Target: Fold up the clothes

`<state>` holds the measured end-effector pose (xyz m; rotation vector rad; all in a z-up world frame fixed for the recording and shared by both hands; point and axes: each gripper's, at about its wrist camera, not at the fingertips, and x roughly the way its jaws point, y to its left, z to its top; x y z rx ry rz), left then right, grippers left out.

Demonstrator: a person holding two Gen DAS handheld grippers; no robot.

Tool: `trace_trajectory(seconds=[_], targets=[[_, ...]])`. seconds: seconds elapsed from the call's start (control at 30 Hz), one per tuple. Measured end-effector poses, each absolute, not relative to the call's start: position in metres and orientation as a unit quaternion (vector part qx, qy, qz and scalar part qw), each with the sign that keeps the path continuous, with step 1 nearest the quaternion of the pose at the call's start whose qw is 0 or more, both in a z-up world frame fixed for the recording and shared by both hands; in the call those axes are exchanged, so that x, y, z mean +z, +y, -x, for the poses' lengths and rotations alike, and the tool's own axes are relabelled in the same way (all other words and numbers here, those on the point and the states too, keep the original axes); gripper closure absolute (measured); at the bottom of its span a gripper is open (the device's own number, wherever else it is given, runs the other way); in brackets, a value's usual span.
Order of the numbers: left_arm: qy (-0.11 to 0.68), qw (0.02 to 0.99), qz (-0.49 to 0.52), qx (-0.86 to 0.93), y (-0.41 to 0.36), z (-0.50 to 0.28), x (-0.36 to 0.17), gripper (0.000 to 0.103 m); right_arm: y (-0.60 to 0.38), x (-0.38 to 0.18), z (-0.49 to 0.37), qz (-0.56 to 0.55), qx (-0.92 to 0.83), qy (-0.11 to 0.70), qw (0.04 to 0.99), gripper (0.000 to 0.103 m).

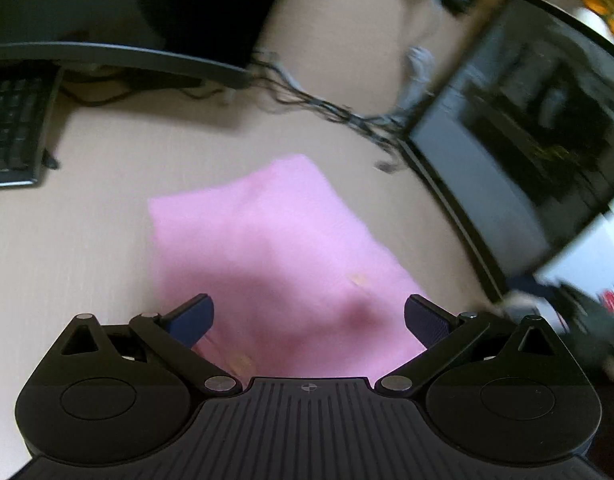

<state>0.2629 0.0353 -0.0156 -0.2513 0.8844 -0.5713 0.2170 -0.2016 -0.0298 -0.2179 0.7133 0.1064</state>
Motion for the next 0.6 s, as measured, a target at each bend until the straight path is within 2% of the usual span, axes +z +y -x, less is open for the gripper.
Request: trace_trajectory(seconds=[0.07, 0.27, 0.6], targets=[[0.423, 0.847, 0.104, -0.303, 0.020, -0.247, -0.017, 0.000, -0.193, -0.049, -0.216, 0.155, 0.048, 0.361, 0.919, 0.000], [0.449, 0.842, 0.017, -0.297, -0.007, -0.232, -0.043, 0.000, -0.185, -0.058, -0.204, 0.149, 0.028, 0.365, 0.919, 0.000], [0.452, 0.854, 0.017, -0.258, 0.017, -0.253, -0.046, 0.000, -0.160, -0.043, -0.175, 0.175, 0.131, 0.378, 0.899, 0.000]])
